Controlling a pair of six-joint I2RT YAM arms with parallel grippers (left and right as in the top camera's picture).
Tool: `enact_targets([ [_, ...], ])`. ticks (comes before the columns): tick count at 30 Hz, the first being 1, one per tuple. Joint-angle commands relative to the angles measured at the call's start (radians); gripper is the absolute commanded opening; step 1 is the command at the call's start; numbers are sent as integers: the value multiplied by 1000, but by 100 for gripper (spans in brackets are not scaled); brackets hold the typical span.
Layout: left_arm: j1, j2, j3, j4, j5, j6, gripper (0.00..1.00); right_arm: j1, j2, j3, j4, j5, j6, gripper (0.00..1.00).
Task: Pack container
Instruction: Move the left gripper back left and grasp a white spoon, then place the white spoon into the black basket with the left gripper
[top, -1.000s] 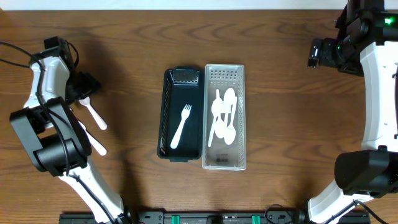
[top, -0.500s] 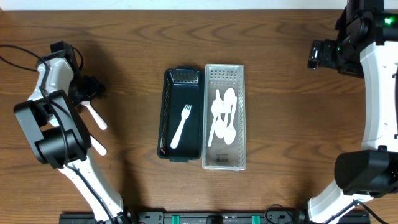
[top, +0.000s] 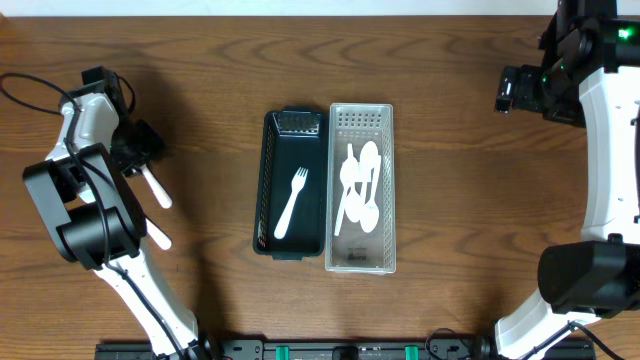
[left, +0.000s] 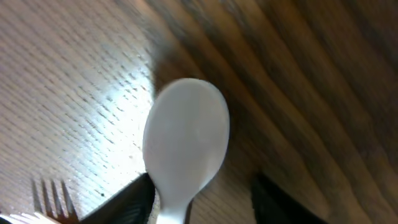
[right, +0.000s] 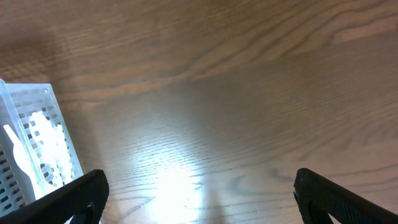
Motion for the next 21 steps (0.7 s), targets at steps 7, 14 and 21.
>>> enact_targets([
  [7,4,58,-12,-9,-10,7,31,-5,6,-6,-5,7,14,98],
  [14,4,54,-11,-21,-11,7,6,-5,6,-6,-4,7,14,98],
  [21,-40,-82,37,-111,-14,23,6,-5,6,-6,-3,7,14,97],
])
